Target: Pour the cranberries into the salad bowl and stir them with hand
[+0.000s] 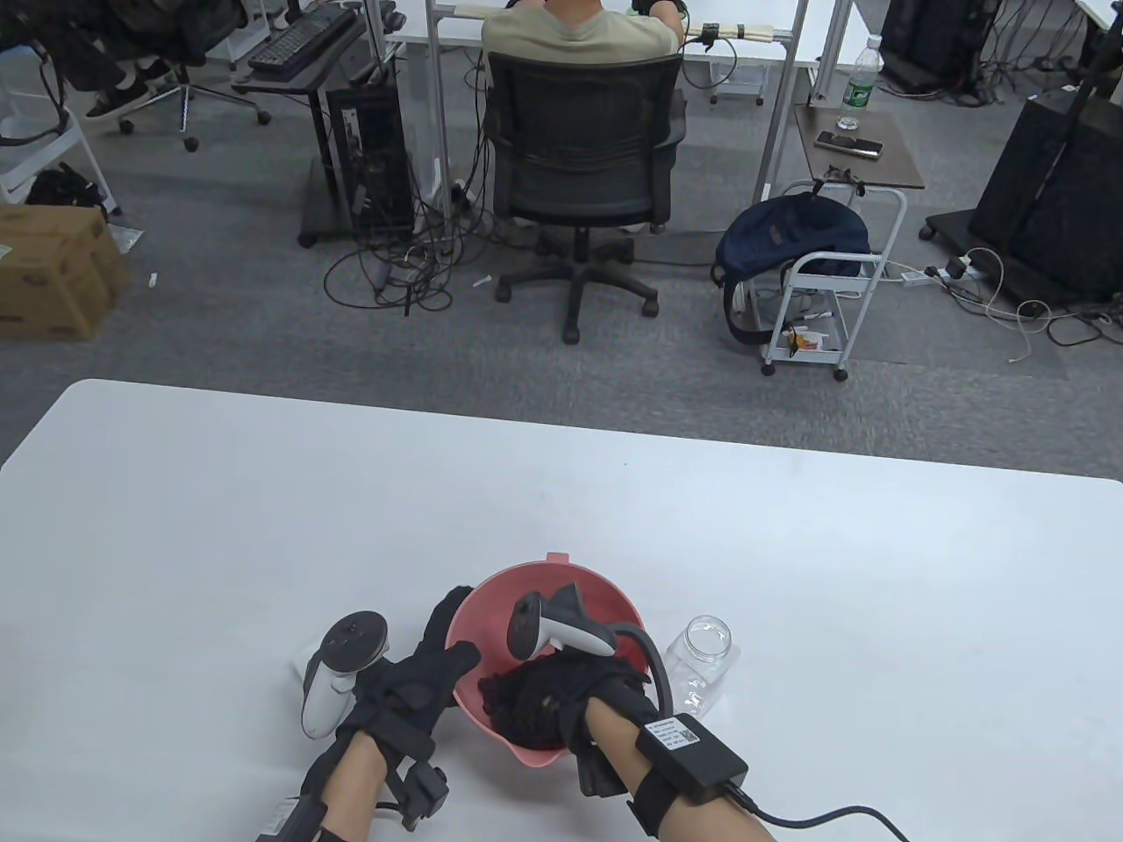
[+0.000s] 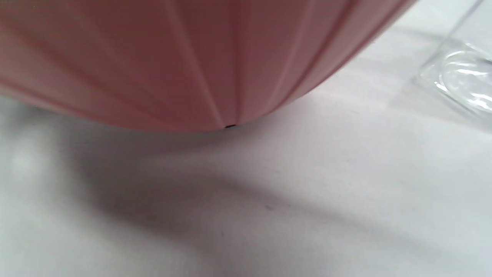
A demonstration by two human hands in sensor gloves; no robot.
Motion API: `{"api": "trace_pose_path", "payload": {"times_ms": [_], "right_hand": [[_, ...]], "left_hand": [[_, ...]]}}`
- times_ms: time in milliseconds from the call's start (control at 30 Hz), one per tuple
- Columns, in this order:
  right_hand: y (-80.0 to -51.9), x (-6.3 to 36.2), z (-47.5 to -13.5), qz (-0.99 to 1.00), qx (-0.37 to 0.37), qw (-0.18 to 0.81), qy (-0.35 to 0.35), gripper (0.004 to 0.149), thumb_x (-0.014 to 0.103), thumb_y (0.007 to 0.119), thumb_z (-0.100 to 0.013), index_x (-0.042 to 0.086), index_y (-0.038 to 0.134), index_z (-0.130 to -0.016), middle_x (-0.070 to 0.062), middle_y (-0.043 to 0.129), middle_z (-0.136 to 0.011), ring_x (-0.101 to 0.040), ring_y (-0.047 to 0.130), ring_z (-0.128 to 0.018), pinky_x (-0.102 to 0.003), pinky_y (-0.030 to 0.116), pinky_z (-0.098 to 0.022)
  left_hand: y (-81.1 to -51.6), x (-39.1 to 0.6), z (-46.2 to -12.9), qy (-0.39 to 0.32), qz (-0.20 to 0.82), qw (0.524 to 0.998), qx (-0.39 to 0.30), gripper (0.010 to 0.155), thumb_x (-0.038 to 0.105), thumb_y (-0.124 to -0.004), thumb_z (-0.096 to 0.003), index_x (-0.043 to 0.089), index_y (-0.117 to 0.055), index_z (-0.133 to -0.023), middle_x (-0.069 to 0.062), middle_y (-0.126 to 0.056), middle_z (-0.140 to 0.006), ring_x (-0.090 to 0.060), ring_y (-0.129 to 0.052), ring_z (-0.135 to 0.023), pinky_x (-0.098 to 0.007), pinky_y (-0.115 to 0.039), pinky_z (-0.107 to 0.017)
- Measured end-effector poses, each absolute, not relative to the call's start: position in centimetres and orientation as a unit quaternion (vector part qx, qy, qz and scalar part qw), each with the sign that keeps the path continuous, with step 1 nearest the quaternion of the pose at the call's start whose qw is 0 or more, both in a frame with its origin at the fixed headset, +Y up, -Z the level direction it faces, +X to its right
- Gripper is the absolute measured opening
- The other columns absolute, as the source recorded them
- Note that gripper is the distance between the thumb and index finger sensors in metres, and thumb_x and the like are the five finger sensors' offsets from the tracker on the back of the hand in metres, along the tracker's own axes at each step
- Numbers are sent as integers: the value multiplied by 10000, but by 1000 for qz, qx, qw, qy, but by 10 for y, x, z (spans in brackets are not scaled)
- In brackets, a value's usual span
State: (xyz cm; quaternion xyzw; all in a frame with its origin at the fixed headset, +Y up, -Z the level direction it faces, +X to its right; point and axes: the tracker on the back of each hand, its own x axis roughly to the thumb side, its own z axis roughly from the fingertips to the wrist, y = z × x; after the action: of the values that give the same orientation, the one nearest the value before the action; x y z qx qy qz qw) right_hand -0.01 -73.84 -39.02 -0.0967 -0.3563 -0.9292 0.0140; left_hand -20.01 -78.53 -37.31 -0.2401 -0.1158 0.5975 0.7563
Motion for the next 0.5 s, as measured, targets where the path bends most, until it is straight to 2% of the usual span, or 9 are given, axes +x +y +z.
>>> {"api": "trace_pose_path", "payload": {"times_ms": [200, 400, 500], "right_hand": [[-736, 1, -390, -935, -105, -3, -337, 615, 814, 725, -382, 764, 504, -954, 545, 657, -1097, 208, 693, -1111, -271, 768, -831], [-737, 0, -390, -936, -104, -2, -336, 648, 819, 707, -404, 759, 428, -986, 526, 501, -1168, 136, 527, -1193, -323, 697, -866], [-738, 0, -391, -933, -99, 7, -345, 668, 825, 684, -427, 745, 373, -1013, 483, 405, -1202, -25, 479, -1218, -363, 669, -868]], "left_hand": [[-786, -200, -373, -115, 598, 756, -239, 721, 596, -560, -609, 486, -78, -1134, -88, -295, -1274, -447, -487, -1112, -524, -608, -780], [-786, -200, -372, -115, 598, 756, -239, 721, 596, -560, -610, 485, -79, -1135, -90, -295, -1274, -449, -485, -1112, -524, -608, -780], [-786, -201, -372, -115, 599, 756, -239, 722, 596, -560, -610, 485, -79, -1136, -90, -294, -1275, -449, -485, -1112, -525, -607, -780]]}}
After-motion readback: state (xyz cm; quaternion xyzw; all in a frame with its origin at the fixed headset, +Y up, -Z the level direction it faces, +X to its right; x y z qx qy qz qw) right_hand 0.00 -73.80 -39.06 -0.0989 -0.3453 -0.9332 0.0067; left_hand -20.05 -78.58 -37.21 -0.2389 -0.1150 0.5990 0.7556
